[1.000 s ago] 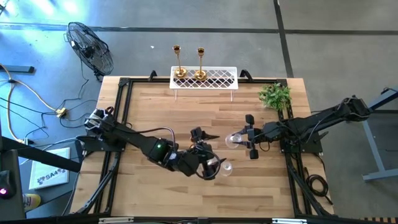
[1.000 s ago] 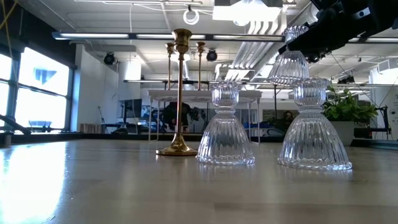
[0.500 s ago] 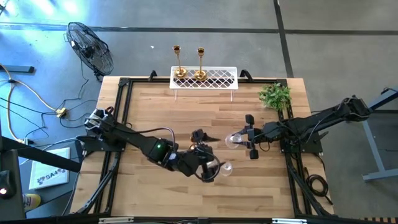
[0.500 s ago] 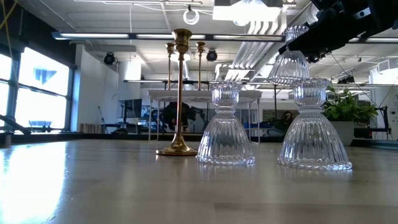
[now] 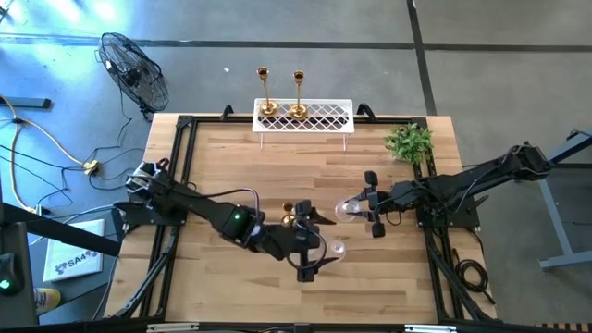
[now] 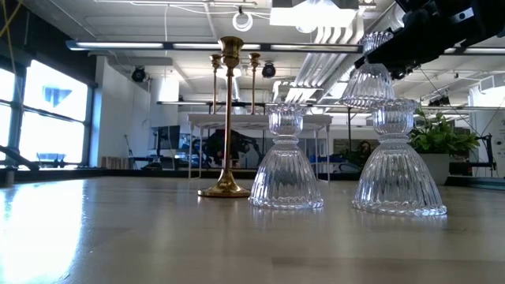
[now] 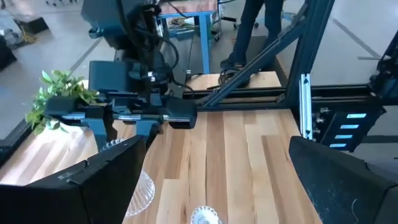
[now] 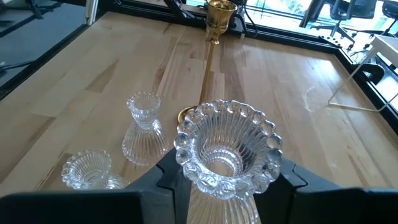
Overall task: Pick & Place candle stick holders
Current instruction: Put the top glass candle holder on the shelf
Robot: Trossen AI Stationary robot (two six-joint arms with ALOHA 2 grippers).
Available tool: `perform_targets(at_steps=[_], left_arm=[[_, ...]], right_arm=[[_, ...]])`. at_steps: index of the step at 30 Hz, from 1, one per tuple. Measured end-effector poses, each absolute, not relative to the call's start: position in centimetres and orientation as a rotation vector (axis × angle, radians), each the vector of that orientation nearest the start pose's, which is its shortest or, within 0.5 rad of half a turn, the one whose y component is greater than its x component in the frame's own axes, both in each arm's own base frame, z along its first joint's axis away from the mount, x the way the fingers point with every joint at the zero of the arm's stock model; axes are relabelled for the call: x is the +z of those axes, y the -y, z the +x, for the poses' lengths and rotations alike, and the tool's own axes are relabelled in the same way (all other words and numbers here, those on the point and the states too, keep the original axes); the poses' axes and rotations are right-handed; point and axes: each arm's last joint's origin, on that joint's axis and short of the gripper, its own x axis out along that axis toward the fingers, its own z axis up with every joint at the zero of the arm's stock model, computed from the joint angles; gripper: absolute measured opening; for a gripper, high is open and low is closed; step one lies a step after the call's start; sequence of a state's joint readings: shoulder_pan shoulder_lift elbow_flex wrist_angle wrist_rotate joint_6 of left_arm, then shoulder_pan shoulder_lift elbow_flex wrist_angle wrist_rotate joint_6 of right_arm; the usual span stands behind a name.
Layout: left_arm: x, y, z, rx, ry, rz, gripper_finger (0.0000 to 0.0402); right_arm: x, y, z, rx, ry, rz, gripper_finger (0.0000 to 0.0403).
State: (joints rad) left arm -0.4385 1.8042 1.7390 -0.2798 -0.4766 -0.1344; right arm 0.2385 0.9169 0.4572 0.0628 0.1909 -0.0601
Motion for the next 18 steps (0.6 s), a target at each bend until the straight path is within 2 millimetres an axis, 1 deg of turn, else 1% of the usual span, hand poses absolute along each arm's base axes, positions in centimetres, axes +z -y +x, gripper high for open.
perform_targets(at_steps=[4,7,12,15,18], left_arm=[[37.4,16.7,38.4,0.011,-0.295,-0.052,0.039],[37.3,16.8,38.3,0.021,-0.305,-0.099,0.039],[35.9,16.9,38.8,0.018,-0.377,-0.066,0.039],[35.5,17.3,39.2,-0.036,-0.379,-0.055,0.039],[34.9,17.1,39.1,0.022,-0.415,-0.021,0.039]], right_arm=[[22.1,-4.1,19.0,0.059,-0.386,-0.15,0.012],[22.1,-4.1,19.0,0.06,-0.385,-0.153,0.012],[22.1,-4.1,19.0,0.064,-0.385,-0.153,0.012],[22.1,-4.1,19.0,0.065,-0.385,-0.153,0.012],[22.2,-4.1,19.0,0.071,-0.379,-0.15,0.012]])
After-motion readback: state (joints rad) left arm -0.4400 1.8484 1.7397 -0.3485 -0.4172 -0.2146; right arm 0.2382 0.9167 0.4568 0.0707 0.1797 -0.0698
